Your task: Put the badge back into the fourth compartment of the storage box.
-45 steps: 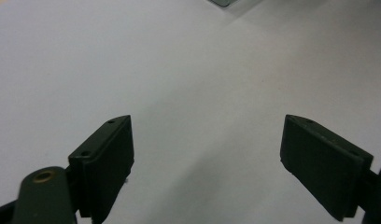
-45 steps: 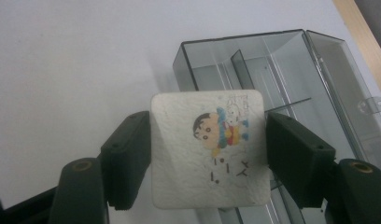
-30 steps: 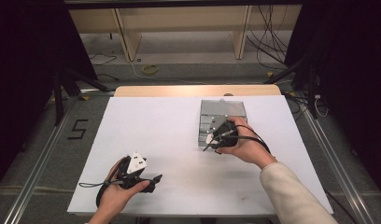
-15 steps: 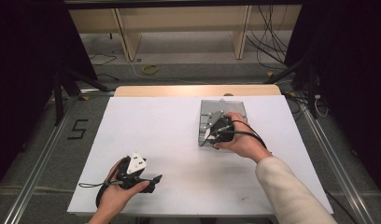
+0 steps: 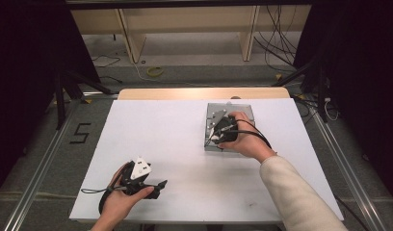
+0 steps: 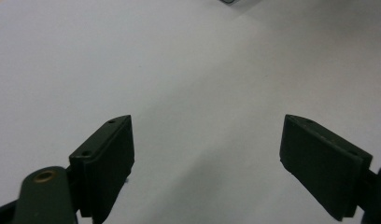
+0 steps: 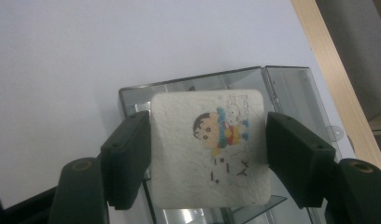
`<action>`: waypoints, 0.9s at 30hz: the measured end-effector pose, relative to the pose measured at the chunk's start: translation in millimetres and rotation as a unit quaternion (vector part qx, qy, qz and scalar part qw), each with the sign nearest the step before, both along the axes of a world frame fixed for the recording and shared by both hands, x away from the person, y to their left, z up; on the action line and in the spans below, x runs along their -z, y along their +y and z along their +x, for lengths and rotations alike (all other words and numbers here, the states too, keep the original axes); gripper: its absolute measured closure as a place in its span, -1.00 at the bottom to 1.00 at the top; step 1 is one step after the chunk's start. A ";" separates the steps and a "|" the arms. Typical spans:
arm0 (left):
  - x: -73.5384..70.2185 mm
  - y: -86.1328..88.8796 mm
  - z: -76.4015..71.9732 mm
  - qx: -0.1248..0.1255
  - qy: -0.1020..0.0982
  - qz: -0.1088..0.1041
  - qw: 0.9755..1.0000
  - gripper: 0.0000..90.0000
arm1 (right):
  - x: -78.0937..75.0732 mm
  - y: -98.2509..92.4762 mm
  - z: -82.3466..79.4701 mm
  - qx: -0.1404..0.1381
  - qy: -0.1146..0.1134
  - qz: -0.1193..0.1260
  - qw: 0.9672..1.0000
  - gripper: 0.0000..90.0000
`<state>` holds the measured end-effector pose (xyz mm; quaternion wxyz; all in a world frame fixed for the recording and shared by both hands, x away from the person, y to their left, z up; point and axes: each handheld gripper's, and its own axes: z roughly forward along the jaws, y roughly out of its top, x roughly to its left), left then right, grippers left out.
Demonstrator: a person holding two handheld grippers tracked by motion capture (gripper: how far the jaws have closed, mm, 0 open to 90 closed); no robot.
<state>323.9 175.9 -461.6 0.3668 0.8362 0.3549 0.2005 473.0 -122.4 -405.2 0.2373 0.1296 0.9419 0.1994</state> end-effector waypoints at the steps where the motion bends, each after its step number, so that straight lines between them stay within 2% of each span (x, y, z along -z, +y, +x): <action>1: 0.1 -0.1 0.0 0.000 0.000 0.000 1.000 -0.62 | 0.0 0.4 0.4 0.001 0.000 -0.002 1.000 -0.26; 27: -0.4 0.4 0.1 0.001 0.000 0.000 1.000 -0.62 | 6.3 9.8 11.0 0.008 0.005 -0.018 1.000 -0.26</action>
